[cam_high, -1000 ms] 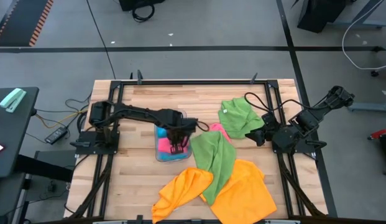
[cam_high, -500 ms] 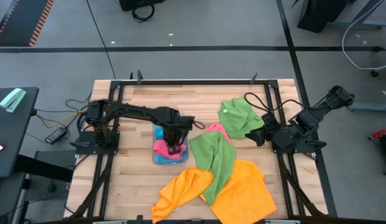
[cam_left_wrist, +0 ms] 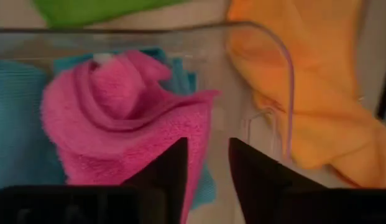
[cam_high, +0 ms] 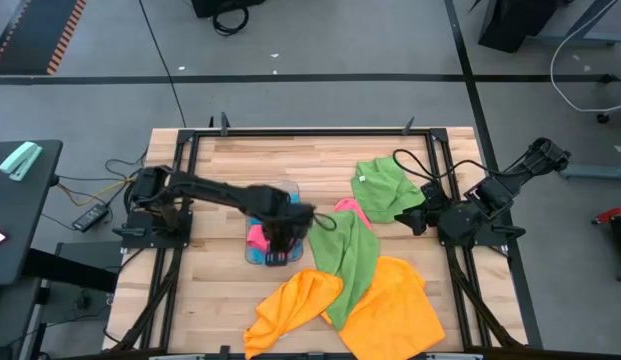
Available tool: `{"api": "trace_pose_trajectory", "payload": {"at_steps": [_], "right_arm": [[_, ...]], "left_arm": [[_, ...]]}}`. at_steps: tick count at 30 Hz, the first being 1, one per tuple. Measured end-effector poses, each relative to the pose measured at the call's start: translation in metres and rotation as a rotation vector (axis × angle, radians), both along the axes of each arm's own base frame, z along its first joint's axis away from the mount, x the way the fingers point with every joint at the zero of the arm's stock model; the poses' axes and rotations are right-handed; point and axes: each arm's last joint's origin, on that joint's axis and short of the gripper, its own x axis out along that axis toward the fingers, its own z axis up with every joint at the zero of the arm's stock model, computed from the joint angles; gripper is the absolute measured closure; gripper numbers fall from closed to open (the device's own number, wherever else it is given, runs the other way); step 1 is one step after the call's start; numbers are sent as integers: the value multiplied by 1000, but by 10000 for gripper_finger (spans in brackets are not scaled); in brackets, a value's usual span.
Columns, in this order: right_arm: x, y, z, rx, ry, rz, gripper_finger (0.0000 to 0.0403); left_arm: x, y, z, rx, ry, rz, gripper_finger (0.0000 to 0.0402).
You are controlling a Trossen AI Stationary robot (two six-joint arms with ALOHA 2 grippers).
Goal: Fold microfiber towels
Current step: Put the top pink towel into the transparent bin
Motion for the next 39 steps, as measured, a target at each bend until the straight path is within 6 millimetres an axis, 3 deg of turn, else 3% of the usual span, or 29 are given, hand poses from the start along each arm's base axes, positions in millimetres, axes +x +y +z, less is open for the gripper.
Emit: {"api": "trace_pose_trajectory", "payload": {"at_steps": [5,8,12,22,32,36,39], "right_arm": [[0,0,0,-6,3,4,141],[0,0,0,-10,5,6,141],[0,0,0,-10,6,6,141],[0,0,0,-10,5,5,141],[0,0,0,-14,7,9,141],[0,0,0,-14,7,9,141],[0,0,0,-15,7,10,141]], "left_arm": [[1,-12,-7,129,6,-8,207],[2,-13,-7,150,-15,-37,194],[4,-13,-8,156,-25,-33,206],[8,3,-8,168,-13,262,244],[20,2,-43,218,61,277,260],[23,4,-40,269,14,318,269],[22,5,-26,263,9,288,274]]}}
